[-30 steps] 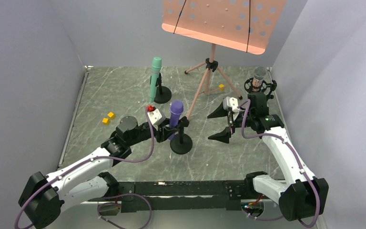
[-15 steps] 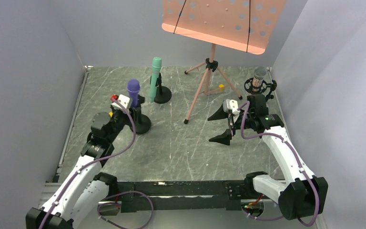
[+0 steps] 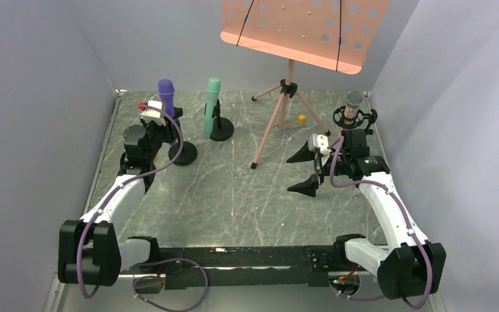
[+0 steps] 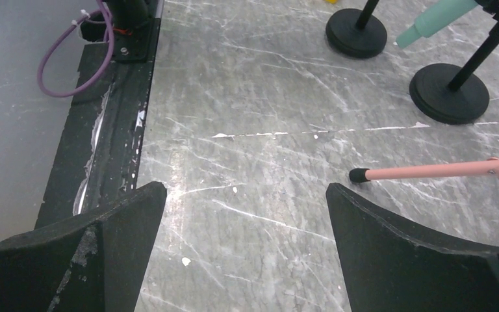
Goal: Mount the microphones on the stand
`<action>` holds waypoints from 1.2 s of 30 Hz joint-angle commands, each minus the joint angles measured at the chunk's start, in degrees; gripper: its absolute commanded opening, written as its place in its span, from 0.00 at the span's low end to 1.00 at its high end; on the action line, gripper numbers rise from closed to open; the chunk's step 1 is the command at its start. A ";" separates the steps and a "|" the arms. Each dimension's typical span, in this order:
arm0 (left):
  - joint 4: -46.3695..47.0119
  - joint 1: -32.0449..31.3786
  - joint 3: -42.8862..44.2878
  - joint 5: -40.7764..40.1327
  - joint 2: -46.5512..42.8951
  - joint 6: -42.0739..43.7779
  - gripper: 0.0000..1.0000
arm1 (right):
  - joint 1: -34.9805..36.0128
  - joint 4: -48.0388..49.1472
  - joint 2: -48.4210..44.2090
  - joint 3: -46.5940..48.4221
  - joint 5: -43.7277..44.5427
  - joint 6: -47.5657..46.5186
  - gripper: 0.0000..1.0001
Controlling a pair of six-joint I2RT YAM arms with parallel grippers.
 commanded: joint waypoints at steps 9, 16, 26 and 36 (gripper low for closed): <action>4.10 2.85 -3.10 1.05 -4.30 -6.46 0.64 | -4.41 2.46 -1.66 -0.27 -3.68 0.59 1.00; -12.49 3.02 -0.23 -1.44 -13.64 -8.07 0.98 | -8.87 2.26 -2.41 0.20 -4.54 1.46 1.00; -46.72 3.21 4.69 7.64 -39.67 -15.90 0.99 | -11.91 9.63 -8.14 5.06 28.12 33.90 1.00; -54.80 3.18 4.40 17.26 -51.52 -24.17 0.99 | -12.50 9.54 -18.48 10.88 62.51 58.45 1.00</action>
